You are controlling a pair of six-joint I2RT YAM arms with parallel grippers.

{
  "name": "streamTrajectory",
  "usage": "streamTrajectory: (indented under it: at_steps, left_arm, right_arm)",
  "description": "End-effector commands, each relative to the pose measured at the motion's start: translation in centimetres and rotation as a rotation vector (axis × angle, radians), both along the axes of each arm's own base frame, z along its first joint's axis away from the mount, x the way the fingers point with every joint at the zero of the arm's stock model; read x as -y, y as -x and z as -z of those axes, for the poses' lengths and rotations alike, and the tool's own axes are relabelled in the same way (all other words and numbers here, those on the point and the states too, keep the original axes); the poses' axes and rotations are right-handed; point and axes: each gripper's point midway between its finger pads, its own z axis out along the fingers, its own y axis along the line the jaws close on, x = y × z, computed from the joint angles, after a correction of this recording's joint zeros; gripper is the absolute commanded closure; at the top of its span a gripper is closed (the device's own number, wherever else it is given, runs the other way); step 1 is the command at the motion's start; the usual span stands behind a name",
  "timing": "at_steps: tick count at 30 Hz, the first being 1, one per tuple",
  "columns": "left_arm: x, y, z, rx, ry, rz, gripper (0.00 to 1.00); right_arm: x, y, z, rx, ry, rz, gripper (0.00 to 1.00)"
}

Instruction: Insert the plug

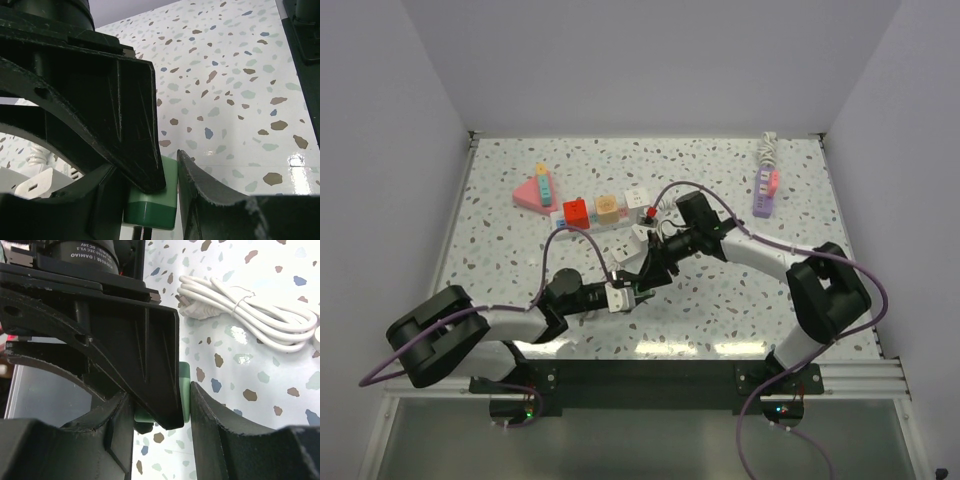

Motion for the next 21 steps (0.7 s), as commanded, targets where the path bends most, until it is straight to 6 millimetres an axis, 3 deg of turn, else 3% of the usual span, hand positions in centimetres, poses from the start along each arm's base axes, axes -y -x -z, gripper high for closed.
streamTrajectory:
  at_steps: [1, 3, 7, 14, 21]
  left_arm:
    - [0.1, 0.7, 2.9, -0.083, -0.091, 0.0, 1.0]
    - [-0.3, 0.0, 2.8, -0.078, -0.078, -0.053, 1.0]
    - [-1.9, -0.7, 1.3, -0.047, 0.01, -0.155, 1.0]
    - [-4.5, -1.3, -1.8, 0.027, 0.143, -0.278, 1.0]
    - [-5.1, -1.0, -3.7, 0.051, 0.212, -0.286, 1.0]
  right_arm:
    - [-1.9, 0.5, -6.1, 0.027, -0.156, -0.013, 0.55]
    - [-2.2, 0.3, -6.2, 0.033, -0.175, 0.008, 0.46]
    - [-2.2, 0.0, -6.2, 0.015, -0.178, 0.06, 0.39]
    - [-2.3, -0.1, -6.1, 0.009, -0.191, 0.077, 0.32]
    - [-2.6, -1.4, -4.5, -0.011, -0.131, 0.148, 0.3]
